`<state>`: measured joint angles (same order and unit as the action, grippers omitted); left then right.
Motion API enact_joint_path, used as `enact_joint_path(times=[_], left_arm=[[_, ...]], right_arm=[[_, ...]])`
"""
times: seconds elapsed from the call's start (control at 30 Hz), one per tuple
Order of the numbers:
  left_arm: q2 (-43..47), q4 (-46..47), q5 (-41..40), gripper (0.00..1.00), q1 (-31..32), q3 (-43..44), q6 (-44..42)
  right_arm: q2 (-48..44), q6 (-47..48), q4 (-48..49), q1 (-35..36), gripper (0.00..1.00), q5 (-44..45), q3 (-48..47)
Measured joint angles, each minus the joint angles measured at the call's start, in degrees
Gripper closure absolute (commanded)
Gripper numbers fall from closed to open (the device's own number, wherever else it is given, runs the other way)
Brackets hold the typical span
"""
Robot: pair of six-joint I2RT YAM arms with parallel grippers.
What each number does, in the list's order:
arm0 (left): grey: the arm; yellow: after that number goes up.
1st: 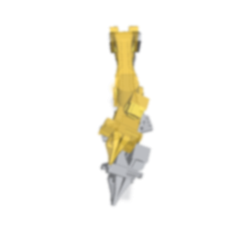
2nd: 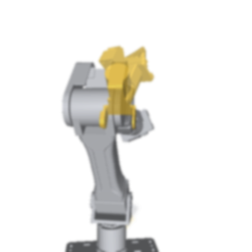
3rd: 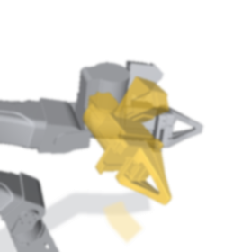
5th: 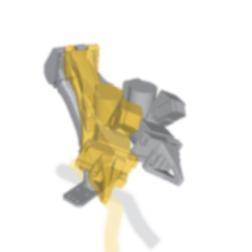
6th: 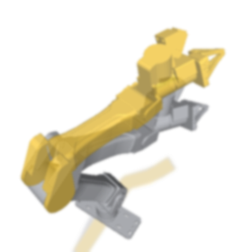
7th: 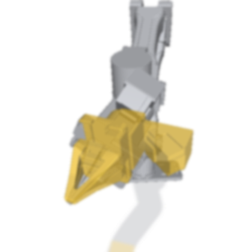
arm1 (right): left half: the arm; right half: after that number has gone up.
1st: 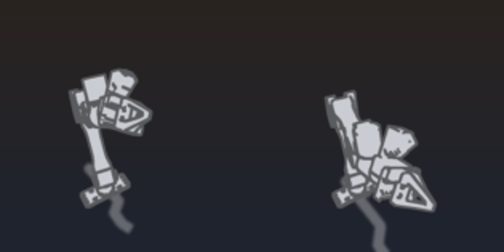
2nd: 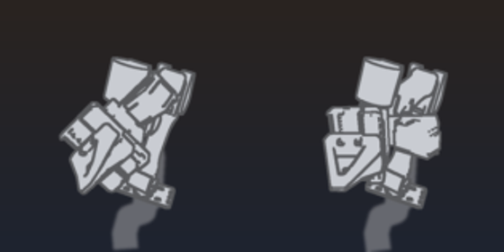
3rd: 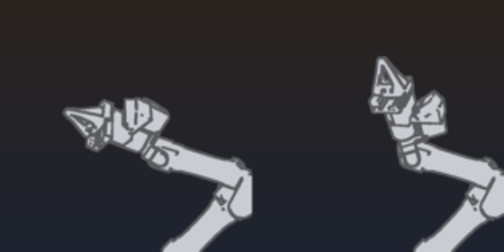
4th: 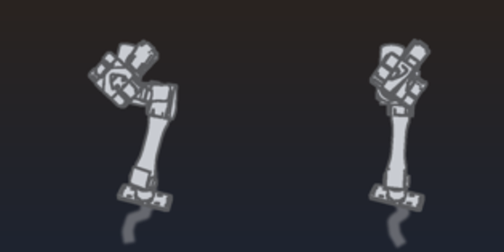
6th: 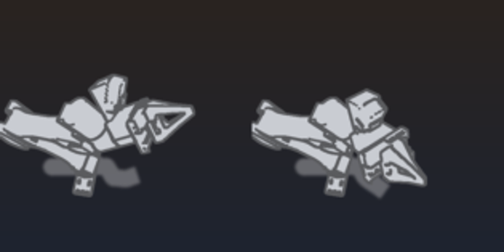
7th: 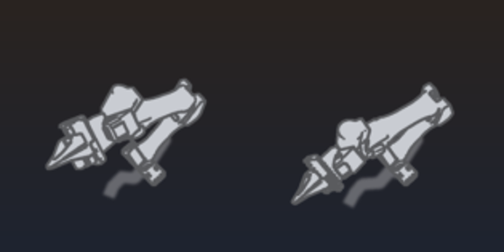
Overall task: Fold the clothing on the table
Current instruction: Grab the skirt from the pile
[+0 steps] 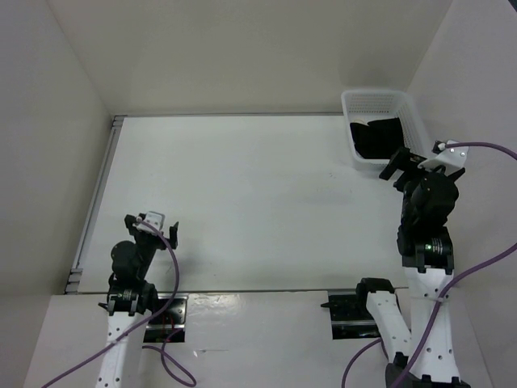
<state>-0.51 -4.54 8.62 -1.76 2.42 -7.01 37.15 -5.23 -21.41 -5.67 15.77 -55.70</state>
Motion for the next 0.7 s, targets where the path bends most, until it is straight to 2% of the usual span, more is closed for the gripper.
enact_joint_path(times=[0.17, 0.23, 0.3, 0.4, 0.5, 0.6, 0.7], left_arm=[[-0.02, 8.11, -3.50, 0.00, 0.02, 2.93, 0.79], [-0.44, 10.49, -3.74, 0.00, 0.02, 6.86, 0.52], [-4.74, 11.80, -4.13, 0.00, 0.02, 13.70, -0.37], [-20.83, 13.25, -7.74, 0.00, 0.11, 30.10, -0.31], [-41.66, 7.39, -12.41, 0.00, 0.11, 53.66, 0.20], [-59.28, 0.04, -17.05, 0.00, 0.11, 76.15, 2.67], [-69.64, -9.31, -21.92, 0.00, 0.07, 88.54, 5.92]], right_arm=[[2.60, 0.07, -4.37, -0.20, 0.01, -3.72, -4.00], [7.76, 0.68, -5.73, -0.81, 0.01, -5.66, -9.29], [15.34, 1.95, -8.52, -2.51, 0.01, -7.37, -16.17], [27.91, 4.90, -13.75, -3.61, 0.01, -8.31, -26.75], [39.60, 8.44, -19.06, -3.63, 0.01, -6.73, -34.60], [45.53, 12.09, -22.21, -3.32, 0.01, -3.17, -36.52], [46.71, 14.67, -23.45, -3.21, 0.01, 0.13, -34.69]])
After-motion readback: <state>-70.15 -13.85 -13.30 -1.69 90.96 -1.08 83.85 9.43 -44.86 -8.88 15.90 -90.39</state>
